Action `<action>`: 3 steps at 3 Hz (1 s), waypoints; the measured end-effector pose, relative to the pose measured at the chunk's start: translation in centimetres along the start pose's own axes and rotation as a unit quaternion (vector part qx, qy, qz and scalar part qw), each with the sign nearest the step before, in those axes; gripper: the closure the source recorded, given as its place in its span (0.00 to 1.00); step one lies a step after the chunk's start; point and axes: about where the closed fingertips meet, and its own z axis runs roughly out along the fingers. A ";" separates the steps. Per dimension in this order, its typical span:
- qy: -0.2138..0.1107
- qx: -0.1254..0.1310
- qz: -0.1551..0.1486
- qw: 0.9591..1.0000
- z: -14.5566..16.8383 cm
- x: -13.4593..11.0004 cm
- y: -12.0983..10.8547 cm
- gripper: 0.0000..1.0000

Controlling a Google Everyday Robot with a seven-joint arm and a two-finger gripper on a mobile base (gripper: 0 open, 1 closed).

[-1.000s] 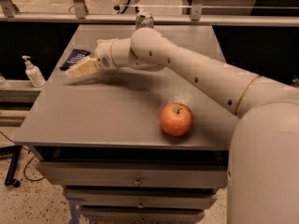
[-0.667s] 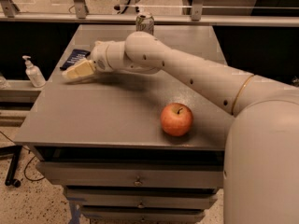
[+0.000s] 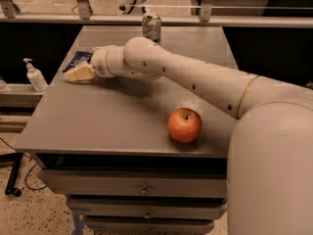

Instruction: Move rxbar blueberry near 7up can

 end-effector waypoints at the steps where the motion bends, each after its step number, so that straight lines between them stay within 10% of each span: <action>1: -0.002 0.005 0.000 1.000 0.1 0.1 0.0 0.42; 3: -0.012 0.012 -0.004 1.000 -0.9 -0.5 -0.3 0.88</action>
Offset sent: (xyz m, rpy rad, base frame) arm 0.0019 -0.0109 0.0038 0.0120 -0.0205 -0.0341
